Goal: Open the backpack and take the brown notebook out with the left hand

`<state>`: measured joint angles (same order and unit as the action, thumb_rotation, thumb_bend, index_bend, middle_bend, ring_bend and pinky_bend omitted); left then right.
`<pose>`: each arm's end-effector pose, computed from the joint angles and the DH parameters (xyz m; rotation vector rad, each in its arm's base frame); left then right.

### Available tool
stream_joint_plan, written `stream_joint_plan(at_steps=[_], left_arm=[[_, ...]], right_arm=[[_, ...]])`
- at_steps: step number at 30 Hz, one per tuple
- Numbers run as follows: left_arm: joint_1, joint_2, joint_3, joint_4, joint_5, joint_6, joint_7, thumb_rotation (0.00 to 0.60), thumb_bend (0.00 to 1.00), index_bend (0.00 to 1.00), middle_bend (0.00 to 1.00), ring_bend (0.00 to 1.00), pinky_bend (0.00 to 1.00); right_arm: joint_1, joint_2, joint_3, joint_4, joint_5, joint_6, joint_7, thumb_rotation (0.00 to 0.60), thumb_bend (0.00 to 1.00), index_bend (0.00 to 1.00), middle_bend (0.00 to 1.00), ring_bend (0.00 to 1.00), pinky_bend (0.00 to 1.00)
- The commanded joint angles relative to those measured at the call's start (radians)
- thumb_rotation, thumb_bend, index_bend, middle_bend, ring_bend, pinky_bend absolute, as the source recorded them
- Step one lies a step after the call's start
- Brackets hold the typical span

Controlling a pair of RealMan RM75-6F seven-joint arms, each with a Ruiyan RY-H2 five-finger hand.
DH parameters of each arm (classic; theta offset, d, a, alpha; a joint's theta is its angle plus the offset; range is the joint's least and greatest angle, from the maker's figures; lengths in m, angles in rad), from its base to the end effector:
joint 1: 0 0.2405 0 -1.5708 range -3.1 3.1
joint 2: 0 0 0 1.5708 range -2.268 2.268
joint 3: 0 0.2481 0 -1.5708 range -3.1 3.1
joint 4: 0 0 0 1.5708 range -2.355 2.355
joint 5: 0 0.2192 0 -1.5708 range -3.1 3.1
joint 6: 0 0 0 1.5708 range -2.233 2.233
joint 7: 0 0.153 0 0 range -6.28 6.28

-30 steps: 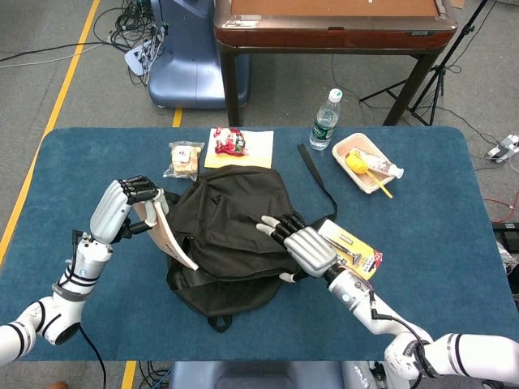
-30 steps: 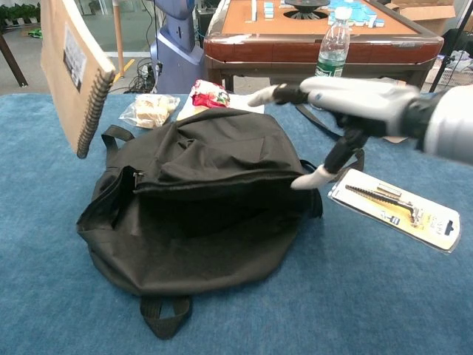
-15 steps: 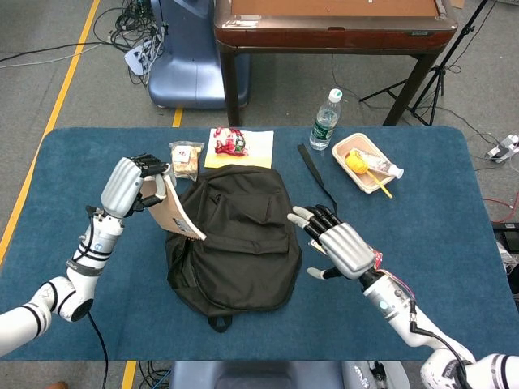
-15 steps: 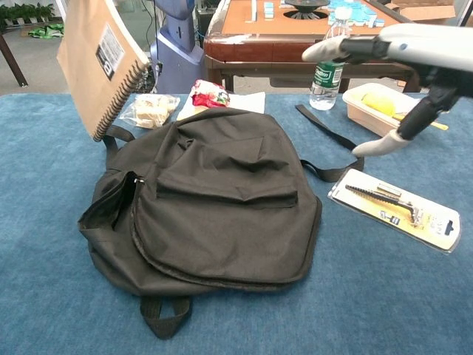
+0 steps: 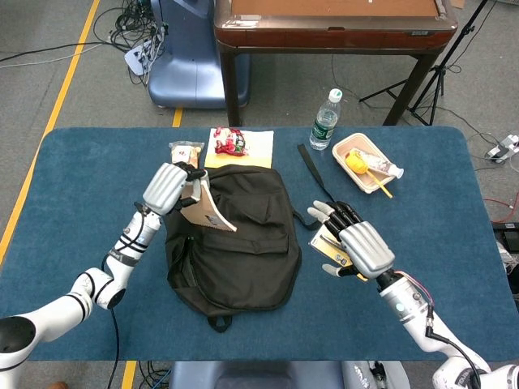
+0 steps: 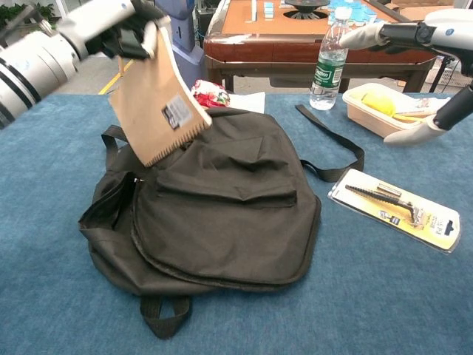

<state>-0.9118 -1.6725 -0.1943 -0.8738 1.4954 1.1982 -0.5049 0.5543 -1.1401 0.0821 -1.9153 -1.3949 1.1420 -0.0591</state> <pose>-0.1116 0.4360 0.0248 -1.7391 -0.8249 -1.5586 -0.1450 -0.2768 0.0755 1.8224 -1.0604 1.1760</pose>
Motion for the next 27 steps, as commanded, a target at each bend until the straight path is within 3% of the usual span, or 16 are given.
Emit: stream_joint_plan(at_steps=[1,5,9,19,23,27], left_arm=[[-0.010,-0.010,0.036,0.001,0.017,-0.054,0.043,0.600,0.37,0.43,0.49,0.44,0.40],[-0.007,0.004,0.025,-0.054,-0.013,-0.084,0.117,0.600,0.26,0.17,0.23,0.23,0.29],[0.014,0.055,0.007,-0.135,-0.039,-0.077,0.138,0.600,0.25,0.12,0.19,0.18,0.24],[0.143,0.236,0.012,-0.352,-0.102,-0.024,0.218,0.600,0.25,0.11,0.18,0.18,0.24],[0.221,0.294,0.035,-0.418,-0.140,0.014,0.294,0.600,0.25,0.12,0.18,0.18,0.24],[0.305,0.351,0.060,-0.485,-0.191,0.048,0.365,0.600,0.25,0.14,0.18,0.18,0.24]], right_arm=[[-0.003,-0.001,0.001,0.000,-0.001,0.000,0.002,0.600,0.02,0.00,0.04,0.00,0.00],[-0.008,-0.002,0.004,0.001,-0.001,-0.004,0.004,0.600,0.02,0.00,0.04,0.00,0.00],[-0.016,0.000,0.009,0.001,-0.001,0.001,0.008,0.600,0.02,0.00,0.04,0.00,0.00],[-0.030,0.034,0.010,0.005,0.007,-0.008,-0.019,0.600,0.02,0.00,0.04,0.00,0.00],[-0.052,0.047,0.006,0.015,0.023,0.017,-0.068,0.600,0.13,0.00,0.08,0.00,0.00],[-0.090,0.061,-0.010,0.038,0.030,0.057,-0.114,0.600,0.24,0.06,0.15,0.02,0.08]])
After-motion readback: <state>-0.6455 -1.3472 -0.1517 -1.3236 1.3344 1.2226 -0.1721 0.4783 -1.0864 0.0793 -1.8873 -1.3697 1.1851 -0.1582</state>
